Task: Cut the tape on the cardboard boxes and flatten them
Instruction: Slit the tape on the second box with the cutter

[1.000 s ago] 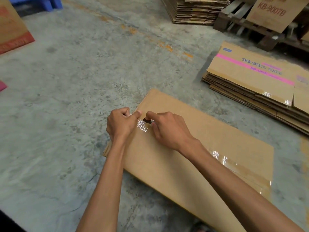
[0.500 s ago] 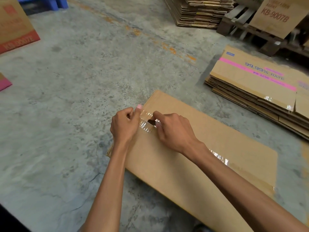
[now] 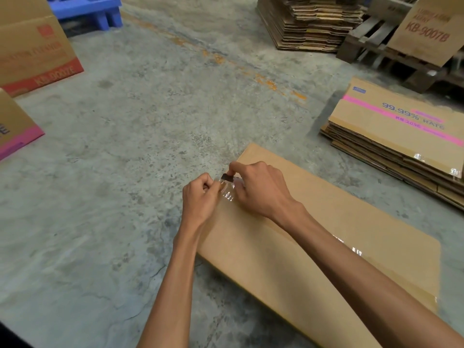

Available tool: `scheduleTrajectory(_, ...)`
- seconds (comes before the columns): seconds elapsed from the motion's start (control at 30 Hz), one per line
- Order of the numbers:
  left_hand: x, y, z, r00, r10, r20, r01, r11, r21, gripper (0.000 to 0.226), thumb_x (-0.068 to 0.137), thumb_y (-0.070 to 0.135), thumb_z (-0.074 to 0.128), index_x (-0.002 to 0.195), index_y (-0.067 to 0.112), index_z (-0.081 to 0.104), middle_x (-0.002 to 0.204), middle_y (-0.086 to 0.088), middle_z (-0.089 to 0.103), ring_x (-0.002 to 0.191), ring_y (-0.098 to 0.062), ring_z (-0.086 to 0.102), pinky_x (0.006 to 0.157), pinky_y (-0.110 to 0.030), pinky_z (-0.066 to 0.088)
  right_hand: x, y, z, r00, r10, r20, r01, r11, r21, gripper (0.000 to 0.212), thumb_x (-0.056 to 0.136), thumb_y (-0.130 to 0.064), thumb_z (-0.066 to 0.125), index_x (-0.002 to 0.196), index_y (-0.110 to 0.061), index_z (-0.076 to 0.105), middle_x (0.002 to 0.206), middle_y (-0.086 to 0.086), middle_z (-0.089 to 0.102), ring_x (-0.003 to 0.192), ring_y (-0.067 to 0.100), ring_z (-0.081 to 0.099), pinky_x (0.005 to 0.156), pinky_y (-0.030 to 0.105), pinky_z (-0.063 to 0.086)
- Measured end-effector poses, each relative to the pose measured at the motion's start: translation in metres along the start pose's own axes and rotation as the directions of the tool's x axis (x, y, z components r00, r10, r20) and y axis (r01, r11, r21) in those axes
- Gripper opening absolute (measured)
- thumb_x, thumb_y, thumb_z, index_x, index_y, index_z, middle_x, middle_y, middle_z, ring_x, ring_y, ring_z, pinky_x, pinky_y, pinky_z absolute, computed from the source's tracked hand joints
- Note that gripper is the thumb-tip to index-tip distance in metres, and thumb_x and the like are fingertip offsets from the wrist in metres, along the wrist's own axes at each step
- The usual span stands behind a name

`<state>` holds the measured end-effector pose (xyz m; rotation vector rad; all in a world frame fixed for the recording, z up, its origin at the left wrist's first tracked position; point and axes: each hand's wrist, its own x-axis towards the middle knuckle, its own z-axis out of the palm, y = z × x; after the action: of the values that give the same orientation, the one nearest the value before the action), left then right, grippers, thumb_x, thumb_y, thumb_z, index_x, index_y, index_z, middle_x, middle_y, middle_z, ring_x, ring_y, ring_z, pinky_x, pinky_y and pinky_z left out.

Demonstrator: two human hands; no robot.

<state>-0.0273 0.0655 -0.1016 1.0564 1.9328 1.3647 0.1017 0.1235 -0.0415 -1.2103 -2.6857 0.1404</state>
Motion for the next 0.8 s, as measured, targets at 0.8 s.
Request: scheduleTrajectory(0.8, -0.005, -0.002, 0.009, 0.99, 0.111, -0.086, -0.087, 0.966, 0.243, 0.027, 0.089, 0.02, 0.058, 0.068, 0.006, 0.048, 0.063, -0.007, 0.053, 0.061, -0.02, 0.047, 0.058, -0.032, 0.029, -0.057, 0.021, -0.051, 0.918, -0.12, 0.377, 0.274, 0.88, -0.387, 0.03, 0.093, -0.01, 0.037, 0.111, -0.016, 0.06, 0.077, 0.008, 0.052, 0.068, 0.034, 0.043, 0.059, 0.034, 0.03)
